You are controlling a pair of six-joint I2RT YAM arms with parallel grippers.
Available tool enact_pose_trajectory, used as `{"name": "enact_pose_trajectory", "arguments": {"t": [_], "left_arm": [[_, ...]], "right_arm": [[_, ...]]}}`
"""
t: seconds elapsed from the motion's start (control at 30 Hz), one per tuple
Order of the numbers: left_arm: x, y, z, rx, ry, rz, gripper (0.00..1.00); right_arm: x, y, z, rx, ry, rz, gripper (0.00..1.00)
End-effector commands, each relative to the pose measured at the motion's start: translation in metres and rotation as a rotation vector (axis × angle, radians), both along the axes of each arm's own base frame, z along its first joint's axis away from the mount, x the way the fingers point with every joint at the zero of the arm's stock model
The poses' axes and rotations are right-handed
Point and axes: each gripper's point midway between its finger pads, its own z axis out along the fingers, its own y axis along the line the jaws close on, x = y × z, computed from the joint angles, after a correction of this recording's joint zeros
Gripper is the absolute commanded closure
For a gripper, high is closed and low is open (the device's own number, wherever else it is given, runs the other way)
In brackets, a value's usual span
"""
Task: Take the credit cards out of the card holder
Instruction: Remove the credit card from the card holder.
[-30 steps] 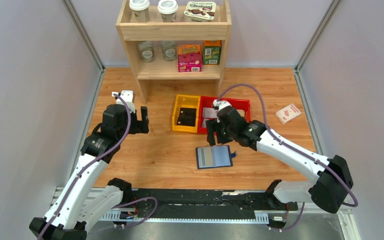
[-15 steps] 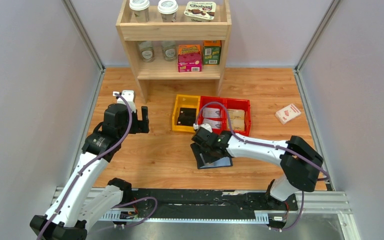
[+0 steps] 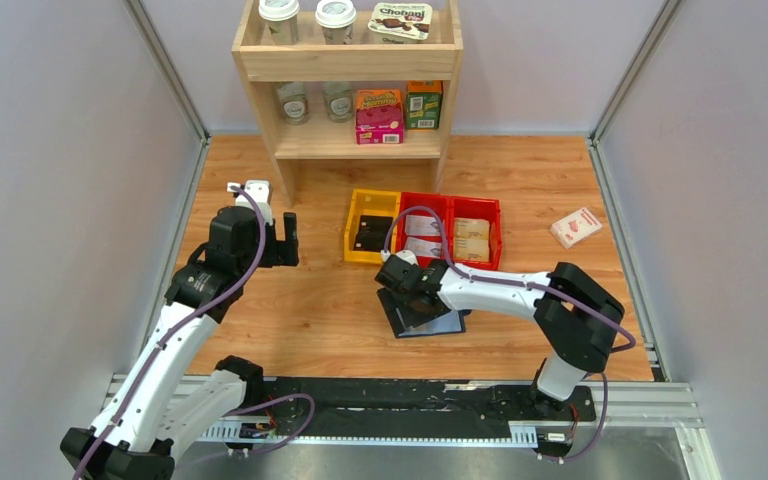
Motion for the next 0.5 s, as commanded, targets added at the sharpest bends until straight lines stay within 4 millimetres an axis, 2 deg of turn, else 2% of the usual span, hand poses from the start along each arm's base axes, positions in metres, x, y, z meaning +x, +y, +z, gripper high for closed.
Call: {"name": "enact_pose_trajectory", "arguments": {"t": [0.0,0.17,0.47], "left_arm": [[0.002,0.003,0.001,0.020,-0.010,0.000,0.01],[0.003,0.002,0.000,0.019,-0.008,-0.003,0.01],[0.002,-0.004,0.000,0.001,-0.006,-0.031,0.01]], "right_arm": [[0.006,0.008,0.006,0.030,0.001,-0.006,0.23],[0.005,0.004,0.005,0.076,0.028,-0.019,0.27],[0.005,-0.005,-0.001,0.048,0.041,-0.040,0.36]]}}
